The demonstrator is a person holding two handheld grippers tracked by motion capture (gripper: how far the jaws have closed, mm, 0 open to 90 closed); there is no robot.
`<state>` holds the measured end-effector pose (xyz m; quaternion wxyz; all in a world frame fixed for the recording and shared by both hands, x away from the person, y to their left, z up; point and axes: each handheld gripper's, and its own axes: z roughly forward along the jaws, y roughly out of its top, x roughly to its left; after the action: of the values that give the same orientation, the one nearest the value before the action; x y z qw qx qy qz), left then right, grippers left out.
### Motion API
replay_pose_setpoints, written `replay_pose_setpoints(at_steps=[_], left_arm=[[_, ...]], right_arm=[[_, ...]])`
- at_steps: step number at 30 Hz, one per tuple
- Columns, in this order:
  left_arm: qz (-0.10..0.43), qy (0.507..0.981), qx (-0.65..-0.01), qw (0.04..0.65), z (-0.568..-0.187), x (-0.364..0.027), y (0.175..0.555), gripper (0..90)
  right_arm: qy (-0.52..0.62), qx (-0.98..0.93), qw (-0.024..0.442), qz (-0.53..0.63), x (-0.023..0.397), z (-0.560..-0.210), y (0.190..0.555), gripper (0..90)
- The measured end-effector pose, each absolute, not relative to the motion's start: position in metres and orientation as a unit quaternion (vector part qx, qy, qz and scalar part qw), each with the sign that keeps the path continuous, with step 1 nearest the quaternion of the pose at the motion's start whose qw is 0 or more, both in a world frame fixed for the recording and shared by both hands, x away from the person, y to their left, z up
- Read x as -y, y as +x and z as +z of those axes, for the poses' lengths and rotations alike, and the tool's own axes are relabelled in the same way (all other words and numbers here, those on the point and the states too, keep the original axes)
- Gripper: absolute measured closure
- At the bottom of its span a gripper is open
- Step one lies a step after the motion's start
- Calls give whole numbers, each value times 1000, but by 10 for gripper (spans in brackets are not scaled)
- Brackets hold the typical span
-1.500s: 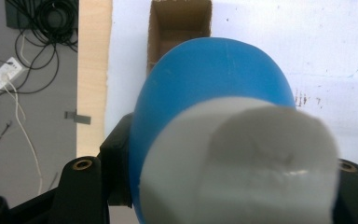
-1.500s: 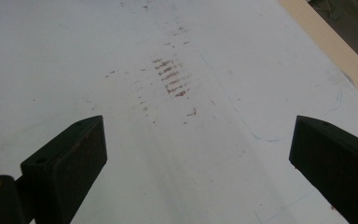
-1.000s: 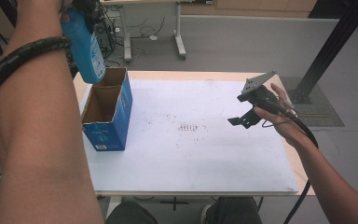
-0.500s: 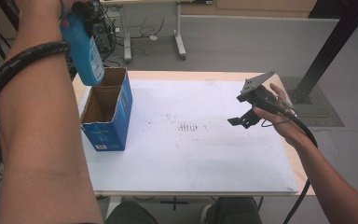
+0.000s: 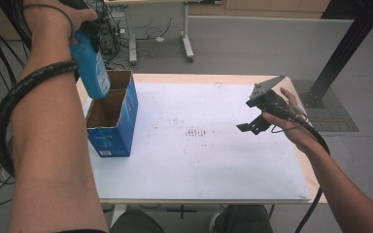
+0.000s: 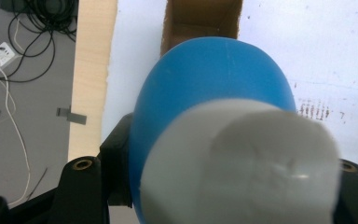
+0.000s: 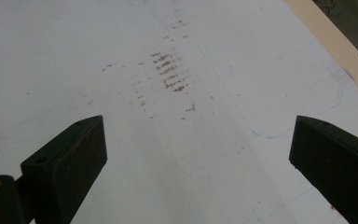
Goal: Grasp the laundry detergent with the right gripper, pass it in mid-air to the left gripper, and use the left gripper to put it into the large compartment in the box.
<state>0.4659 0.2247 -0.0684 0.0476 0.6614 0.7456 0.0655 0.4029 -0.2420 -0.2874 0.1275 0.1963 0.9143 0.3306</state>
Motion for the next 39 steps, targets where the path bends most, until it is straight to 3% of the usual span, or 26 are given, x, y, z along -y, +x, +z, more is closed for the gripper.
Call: replay_pose_setpoints(at_steps=[39], left_arm=[[36, 691, -721, 35, -193, -227, 469, 375]], right_arm=[[203, -920, 111, 316, 241, -308, 401, 39]])
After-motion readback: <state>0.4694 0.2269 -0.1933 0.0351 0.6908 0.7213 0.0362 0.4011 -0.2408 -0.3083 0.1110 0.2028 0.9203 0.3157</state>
